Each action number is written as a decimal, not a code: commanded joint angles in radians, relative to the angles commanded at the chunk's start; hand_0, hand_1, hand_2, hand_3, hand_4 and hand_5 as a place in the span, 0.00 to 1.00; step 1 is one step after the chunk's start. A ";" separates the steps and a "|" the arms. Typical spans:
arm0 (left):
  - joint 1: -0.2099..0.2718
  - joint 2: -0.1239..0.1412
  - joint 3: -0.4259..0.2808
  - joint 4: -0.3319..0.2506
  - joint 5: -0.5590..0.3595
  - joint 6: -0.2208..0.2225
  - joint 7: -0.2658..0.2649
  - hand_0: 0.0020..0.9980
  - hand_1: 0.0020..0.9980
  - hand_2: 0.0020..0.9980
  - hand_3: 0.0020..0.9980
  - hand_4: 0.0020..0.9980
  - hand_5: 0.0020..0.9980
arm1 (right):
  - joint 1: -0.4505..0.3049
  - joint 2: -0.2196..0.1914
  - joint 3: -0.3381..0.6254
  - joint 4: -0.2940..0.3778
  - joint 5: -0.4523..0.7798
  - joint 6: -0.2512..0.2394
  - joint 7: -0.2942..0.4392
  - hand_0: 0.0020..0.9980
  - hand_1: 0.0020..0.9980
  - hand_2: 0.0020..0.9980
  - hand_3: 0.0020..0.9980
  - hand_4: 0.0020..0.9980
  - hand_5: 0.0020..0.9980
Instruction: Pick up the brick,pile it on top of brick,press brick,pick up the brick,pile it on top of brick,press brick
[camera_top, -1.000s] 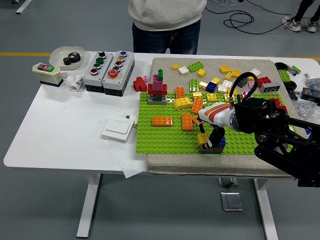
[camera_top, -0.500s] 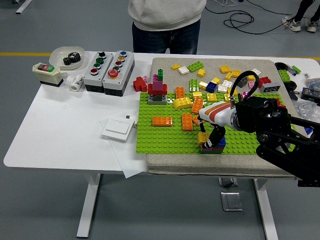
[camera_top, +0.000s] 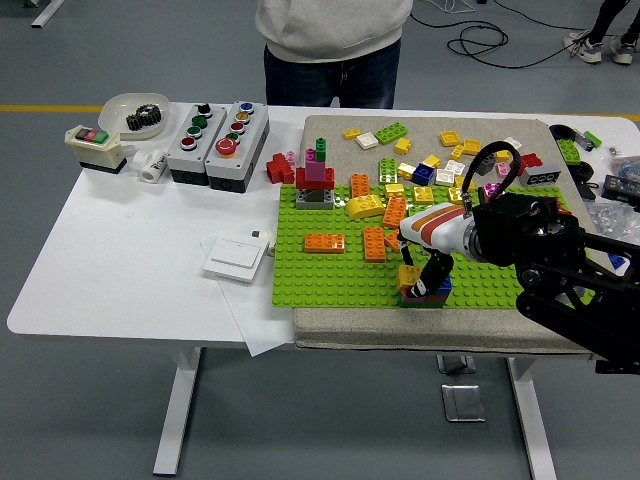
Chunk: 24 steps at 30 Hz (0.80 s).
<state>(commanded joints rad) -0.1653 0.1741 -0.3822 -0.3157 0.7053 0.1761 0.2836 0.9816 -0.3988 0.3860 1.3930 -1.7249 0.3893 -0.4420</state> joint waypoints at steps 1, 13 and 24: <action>0.000 0.000 0.000 0.000 0.001 0.000 0.000 0.70 0.72 0.75 0.61 0.72 0.68 | 0.000 0.000 0.000 0.000 0.000 0.001 0.000 0.00 0.00 0.02 0.38 0.87 0.27; 0.001 0.000 -0.005 -0.001 0.009 -0.002 0.003 0.70 0.72 0.75 0.61 0.72 0.68 | -0.002 0.007 -0.007 -0.018 -0.012 0.001 0.006 0.00 0.00 0.02 0.38 0.86 0.27; -0.001 0.000 -0.004 -0.001 0.008 -0.002 0.003 0.70 0.72 0.75 0.61 0.72 0.68 | -0.002 0.010 -0.009 -0.036 -0.026 -0.002 0.015 0.00 0.00 0.02 0.38 0.86 0.27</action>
<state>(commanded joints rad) -0.1664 0.1744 -0.3866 -0.3171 0.7132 0.1740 0.2863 0.9791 -0.3890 0.3770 1.3571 -1.7510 0.3875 -0.4270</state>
